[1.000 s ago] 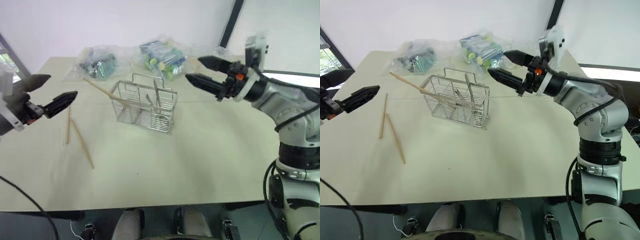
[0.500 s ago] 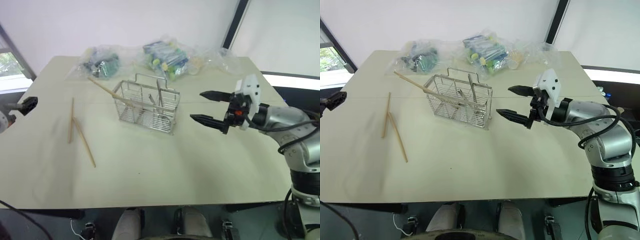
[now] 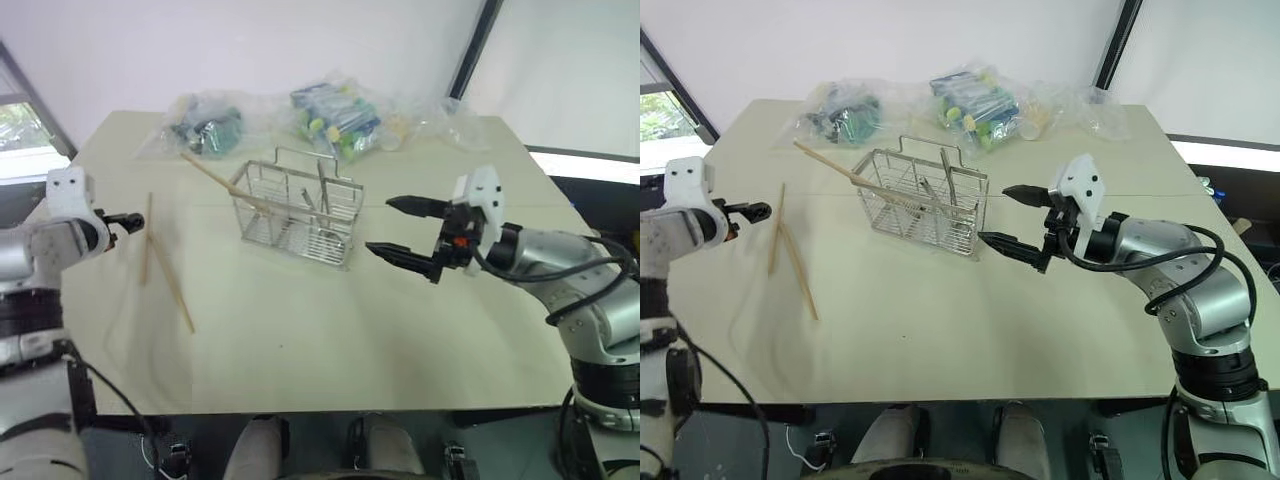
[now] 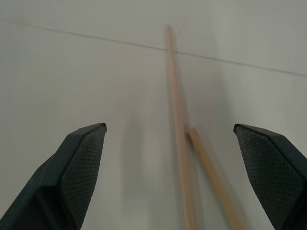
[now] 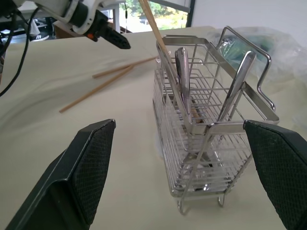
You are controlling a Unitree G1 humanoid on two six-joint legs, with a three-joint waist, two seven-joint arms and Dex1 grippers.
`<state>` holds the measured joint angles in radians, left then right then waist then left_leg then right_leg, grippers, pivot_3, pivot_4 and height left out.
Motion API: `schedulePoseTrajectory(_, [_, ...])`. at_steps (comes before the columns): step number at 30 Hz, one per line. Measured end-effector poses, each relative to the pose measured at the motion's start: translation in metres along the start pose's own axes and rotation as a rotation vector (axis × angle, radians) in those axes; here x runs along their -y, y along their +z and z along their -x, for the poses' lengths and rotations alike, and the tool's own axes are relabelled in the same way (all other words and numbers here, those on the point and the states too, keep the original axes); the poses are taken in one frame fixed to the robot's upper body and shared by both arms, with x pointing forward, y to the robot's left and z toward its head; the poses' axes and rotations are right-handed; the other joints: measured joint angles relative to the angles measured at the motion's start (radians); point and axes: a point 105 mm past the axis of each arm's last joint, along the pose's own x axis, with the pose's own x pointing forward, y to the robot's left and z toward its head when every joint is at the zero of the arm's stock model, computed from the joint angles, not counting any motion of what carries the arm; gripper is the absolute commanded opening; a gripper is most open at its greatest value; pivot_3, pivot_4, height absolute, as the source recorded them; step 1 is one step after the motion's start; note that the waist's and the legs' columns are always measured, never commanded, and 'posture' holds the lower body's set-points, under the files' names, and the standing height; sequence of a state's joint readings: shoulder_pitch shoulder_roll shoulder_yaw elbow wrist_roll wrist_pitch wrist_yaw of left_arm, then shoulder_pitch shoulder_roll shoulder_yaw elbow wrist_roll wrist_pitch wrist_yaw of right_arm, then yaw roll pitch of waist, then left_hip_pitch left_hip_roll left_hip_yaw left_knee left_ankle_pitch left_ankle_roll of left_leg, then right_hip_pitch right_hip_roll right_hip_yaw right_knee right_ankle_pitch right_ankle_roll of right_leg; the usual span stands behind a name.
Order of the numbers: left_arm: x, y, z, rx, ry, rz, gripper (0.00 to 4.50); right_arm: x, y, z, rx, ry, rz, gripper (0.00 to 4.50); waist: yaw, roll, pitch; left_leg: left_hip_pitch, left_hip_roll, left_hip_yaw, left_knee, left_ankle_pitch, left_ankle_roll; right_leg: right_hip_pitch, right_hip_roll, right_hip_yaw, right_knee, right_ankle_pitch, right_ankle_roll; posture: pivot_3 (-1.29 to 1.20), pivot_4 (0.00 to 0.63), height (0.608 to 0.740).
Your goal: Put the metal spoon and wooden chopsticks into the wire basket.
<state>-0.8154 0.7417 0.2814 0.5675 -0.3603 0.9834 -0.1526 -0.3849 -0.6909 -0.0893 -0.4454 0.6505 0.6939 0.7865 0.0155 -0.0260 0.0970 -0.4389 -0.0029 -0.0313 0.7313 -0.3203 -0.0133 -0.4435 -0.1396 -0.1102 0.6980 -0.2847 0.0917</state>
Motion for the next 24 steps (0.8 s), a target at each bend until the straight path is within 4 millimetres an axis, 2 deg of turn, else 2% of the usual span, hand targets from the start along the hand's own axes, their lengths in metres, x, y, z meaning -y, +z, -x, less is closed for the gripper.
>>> schedulePoseTrajectory(4, [0.009,0.007,-0.019,-0.004,0.006,0.035,4.5,-0.001,-0.003,0.0,-0.005,-0.023,-0.015,4.39,-0.003,-0.002,-0.001,-0.001,-0.002,0.002,0.0,0.0,0.0,0.0,-0.001,-0.001,0.0,0.0,0.001,0.0,0.15,0.633])
schedulePoseTrajectory(9, [0.019,-0.023,-0.038,-0.106,0.005,0.022,4.5,-0.004,-0.003,0.004,-0.004,-0.026,-0.023,4.39,-0.008,-0.003,-0.002,-0.001,-0.002,0.004,0.0,0.0,0.0,-0.001,-0.002,-0.001,0.0,0.0,0.002,0.0,0.15,0.633])
schedulePoseTrajectory(11, [0.017,-0.031,-0.041,-0.126,0.014,0.014,4.5,-0.004,-0.002,0.007,-0.003,-0.028,-0.02,4.39,-0.008,-0.004,-0.001,-0.001,-0.002,0.004,0.0,0.0,0.0,-0.001,-0.002,-0.002,0.0,0.0,0.002,0.0,0.15,0.633])
schedulePoseTrajectory(19, [0.01,-0.034,-0.044,-0.118,0.056,-0.001,4.5,0.001,0.003,0.015,0.007,-0.078,-0.024,4.39,-0.004,-0.005,-0.001,0.001,-0.002,0.003,0.0,0.0,0.0,0.0,-0.006,-0.004,0.002,0.0,0.002,0.0,0.15,0.633])
schedulePoseTrajectory(24, [0.01,-0.033,-0.044,-0.113,0.059,-0.005,4.5,-0.003,0.004,0.015,0.012,-0.082,-0.022,4.39,-0.004,-0.005,-0.001,0.0,-0.003,0.003,0.0,0.0,0.0,0.0,-0.008,-0.005,0.002,0.0,0.002,0.0,0.15,0.633])
